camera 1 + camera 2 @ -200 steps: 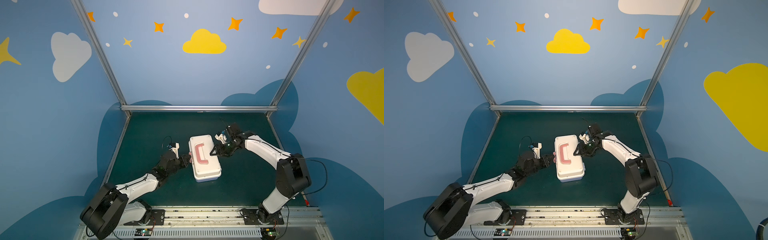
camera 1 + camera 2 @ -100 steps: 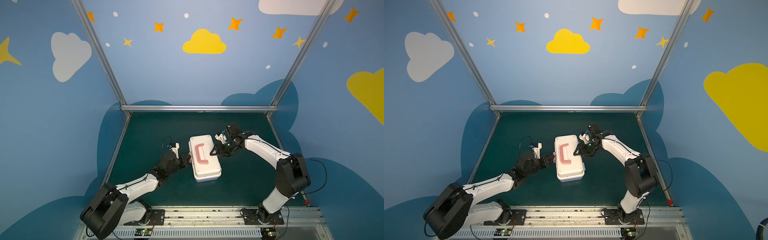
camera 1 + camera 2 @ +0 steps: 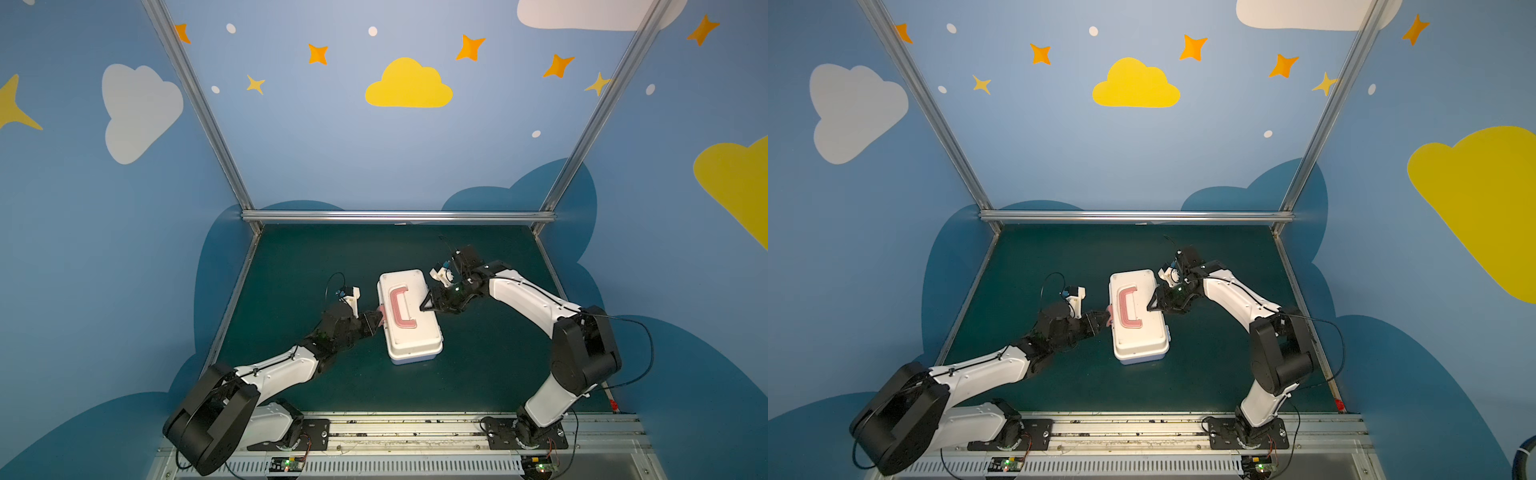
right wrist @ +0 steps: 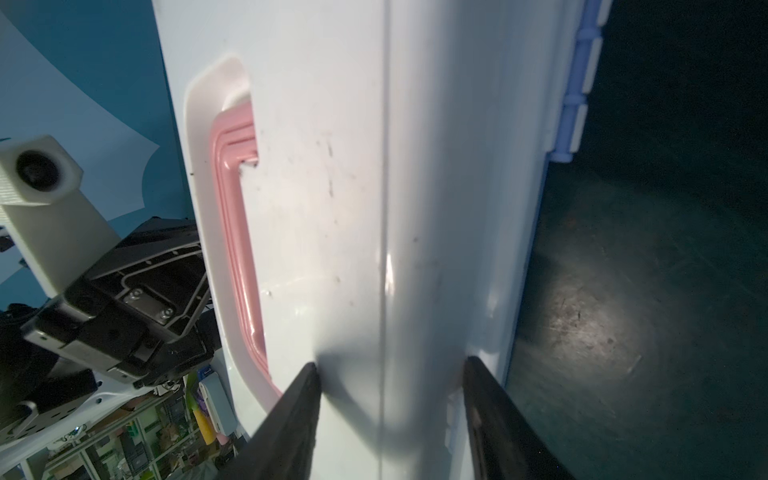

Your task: Pack the tool kit

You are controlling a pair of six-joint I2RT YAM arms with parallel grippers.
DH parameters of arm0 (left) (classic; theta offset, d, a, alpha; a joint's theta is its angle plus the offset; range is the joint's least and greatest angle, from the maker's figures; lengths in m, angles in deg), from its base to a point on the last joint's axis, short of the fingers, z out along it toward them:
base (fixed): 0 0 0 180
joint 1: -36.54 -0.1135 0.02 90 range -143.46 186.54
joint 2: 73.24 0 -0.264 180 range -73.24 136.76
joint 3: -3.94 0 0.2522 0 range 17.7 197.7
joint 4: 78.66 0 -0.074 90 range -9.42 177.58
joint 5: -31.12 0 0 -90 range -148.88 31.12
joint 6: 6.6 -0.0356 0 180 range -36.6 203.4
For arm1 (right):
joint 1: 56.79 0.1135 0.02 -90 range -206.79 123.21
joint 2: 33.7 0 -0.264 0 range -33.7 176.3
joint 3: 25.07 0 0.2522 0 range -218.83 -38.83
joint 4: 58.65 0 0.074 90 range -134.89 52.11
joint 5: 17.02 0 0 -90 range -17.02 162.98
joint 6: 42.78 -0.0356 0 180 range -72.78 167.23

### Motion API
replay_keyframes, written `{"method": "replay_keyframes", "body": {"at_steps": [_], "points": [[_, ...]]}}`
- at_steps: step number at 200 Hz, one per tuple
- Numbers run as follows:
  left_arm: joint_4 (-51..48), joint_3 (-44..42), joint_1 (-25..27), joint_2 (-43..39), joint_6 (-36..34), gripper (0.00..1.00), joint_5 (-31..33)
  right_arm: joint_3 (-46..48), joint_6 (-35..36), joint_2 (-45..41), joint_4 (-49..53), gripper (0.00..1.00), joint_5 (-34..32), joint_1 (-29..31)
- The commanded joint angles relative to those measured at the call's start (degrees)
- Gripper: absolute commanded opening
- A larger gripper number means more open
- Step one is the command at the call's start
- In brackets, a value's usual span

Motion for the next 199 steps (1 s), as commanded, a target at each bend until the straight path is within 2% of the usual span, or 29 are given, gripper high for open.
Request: {"method": "replay_keyframes", "body": {"at_steps": [1,105,170,188,199], "points": [[0.80,0.40,-0.19,0.94,-0.87,0.17,-1.41,2.42,0.46,4.74,3.25,0.54,-0.50,2.85],[1.22,1.54,0.36,2.67,-0.86,0.15,-2.67,2.34,0.68,5.20,3.21,0.53,-0.71,2.84],[-1.83,3.43,0.32,1.46,-1.88,0.14,-2.77,2.51,0.70,5.12,3.23,0.53,-0.78,2.84],[-5.13,4.15,0.34,0.72,-2.76,0.14,-1.15,2.60,0.63,5.07,3.25,0.53,-0.84,2.84],[-9.06,4.70,0.21,-0.22,-3.94,0.19,0.40,2.62,0.59,4.86,3.21,0.53,-0.91,2.84]]}}
